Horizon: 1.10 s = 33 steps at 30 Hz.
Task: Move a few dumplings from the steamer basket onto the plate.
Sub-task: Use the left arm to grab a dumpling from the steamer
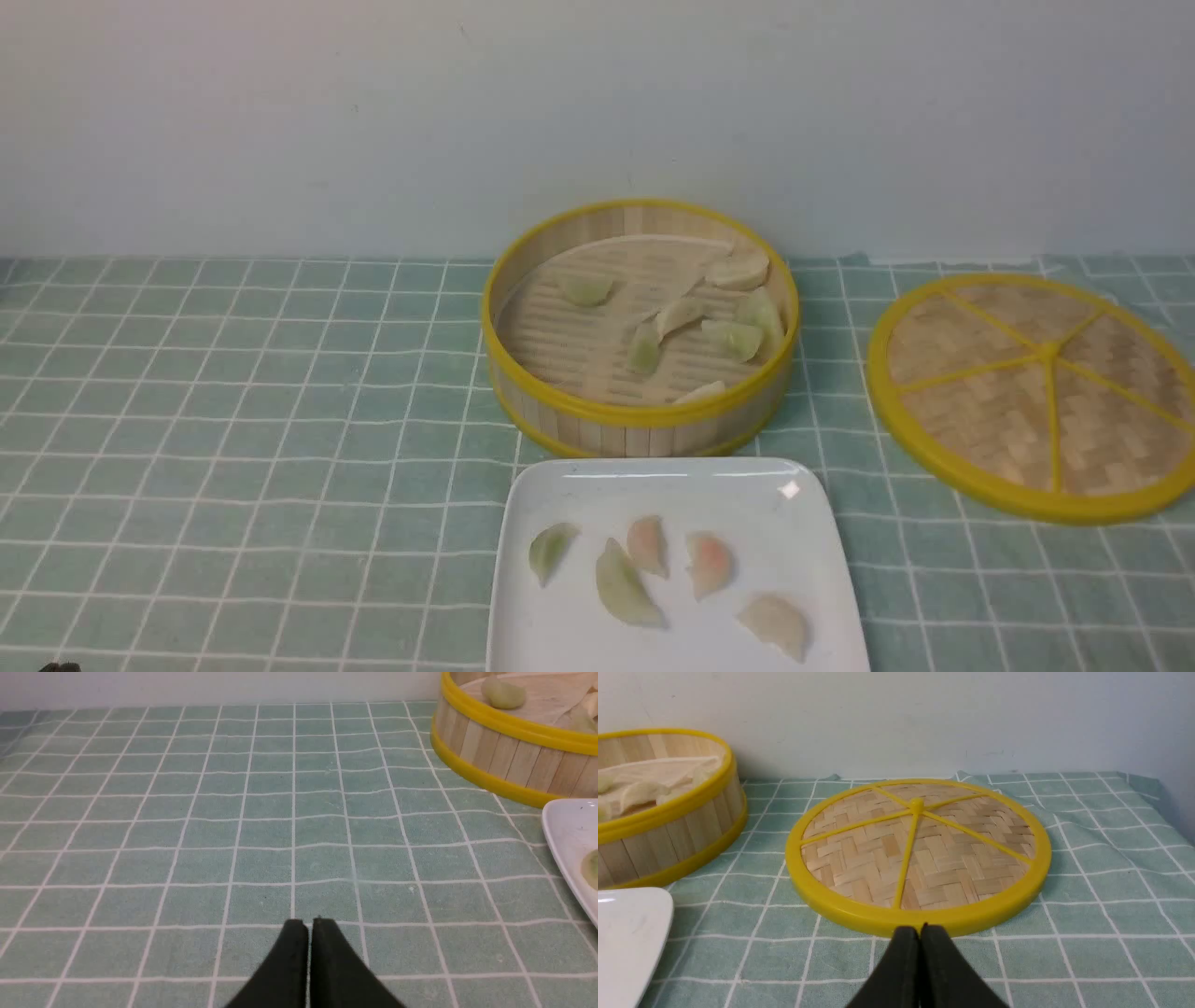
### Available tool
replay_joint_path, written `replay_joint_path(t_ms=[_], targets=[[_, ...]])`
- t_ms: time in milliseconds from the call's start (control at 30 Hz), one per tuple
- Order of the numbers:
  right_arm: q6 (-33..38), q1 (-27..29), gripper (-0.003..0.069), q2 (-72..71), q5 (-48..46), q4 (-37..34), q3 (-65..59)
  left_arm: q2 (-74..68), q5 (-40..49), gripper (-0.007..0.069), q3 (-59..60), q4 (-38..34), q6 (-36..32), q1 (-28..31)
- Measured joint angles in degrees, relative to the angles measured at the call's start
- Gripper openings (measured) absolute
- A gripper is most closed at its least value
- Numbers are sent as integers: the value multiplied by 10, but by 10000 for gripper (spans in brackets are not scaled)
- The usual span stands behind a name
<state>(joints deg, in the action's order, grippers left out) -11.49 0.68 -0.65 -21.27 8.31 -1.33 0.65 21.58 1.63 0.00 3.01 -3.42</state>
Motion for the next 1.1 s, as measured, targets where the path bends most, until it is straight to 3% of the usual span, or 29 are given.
replay_joint_path(t_ms=[767,967,1067,1100], targets=[[0,0,-14,0,0,0,0,0,-15,-6,1,3,10,0],[0,0,-14,0,0,0,0,0,-139,-6,1,-54,54,0],[0,0,-14,0,0,0,0,0,-224,-6,2,-78,69,0],[0,0,-14,0,0,0,0,0,-291,-6,2,-92,77,0]])
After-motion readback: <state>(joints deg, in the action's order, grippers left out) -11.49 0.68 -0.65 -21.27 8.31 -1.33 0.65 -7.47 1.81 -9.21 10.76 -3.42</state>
